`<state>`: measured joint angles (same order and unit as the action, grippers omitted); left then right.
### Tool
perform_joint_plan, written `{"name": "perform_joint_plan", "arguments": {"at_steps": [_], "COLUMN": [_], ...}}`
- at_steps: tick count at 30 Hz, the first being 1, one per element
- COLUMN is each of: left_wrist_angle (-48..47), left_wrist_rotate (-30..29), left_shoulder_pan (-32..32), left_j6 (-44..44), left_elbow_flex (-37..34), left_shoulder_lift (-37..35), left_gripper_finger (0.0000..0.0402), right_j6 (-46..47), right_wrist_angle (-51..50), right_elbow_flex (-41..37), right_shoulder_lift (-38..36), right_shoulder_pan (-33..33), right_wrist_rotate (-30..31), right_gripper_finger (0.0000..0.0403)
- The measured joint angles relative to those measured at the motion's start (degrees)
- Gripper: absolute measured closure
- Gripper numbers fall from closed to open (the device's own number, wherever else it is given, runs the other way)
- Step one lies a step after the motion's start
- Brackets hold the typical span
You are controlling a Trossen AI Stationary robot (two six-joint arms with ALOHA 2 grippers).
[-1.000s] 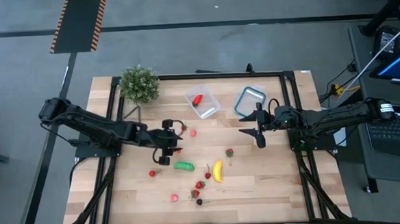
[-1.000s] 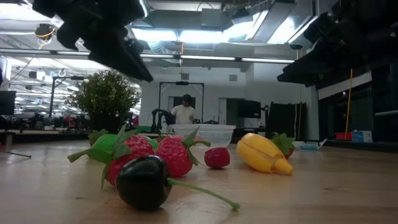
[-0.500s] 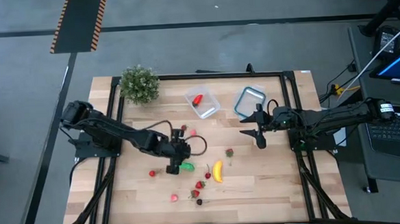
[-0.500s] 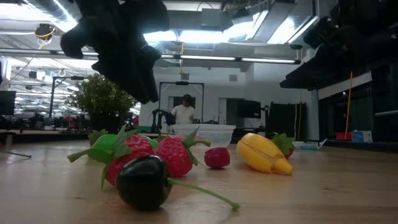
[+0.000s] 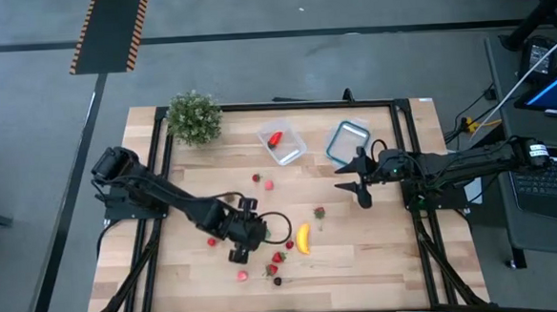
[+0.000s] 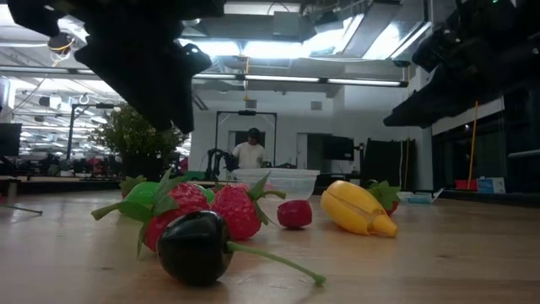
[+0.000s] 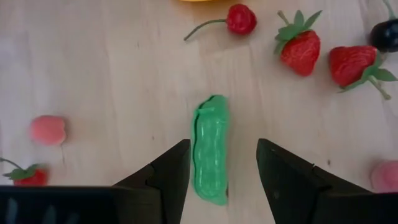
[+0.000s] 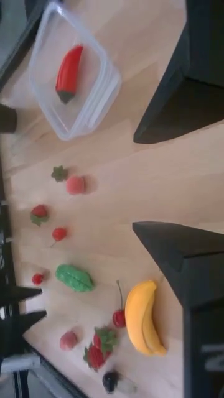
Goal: Pick and placing Produce into tupperware
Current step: Put the green pea into the transparent container
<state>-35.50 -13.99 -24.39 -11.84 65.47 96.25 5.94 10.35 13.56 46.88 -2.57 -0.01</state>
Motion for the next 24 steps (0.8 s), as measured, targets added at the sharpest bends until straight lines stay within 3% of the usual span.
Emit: {"name": "perform_joint_plan", "arguments": {"at_steps": [17, 24], "left_wrist_angle": [-2.2, -0.7], "left_wrist_rotate": [0.3, 5.9], "left_shoulder_pan": [2.7, 4.1], "left_j6": [0.3, -0.1], "left_elbow_flex": [-0.1, 0.0], "left_shoulder_lift": [7.7, 8.1], "left_gripper_finger": [0.0225, 0.0225], "right_j6": [1.3, 1.2], "right_wrist_angle": [0.1, 0.0], "right_elbow_flex": [0.0, 0.0], "right_shoulder_lift": [0.0, 0.0], "right_shoulder_pan": [0.0, 0.0], "right_wrist_rotate": [-1.2, -1.2], "right_gripper_finger": [0.0185, 0.0185]}}
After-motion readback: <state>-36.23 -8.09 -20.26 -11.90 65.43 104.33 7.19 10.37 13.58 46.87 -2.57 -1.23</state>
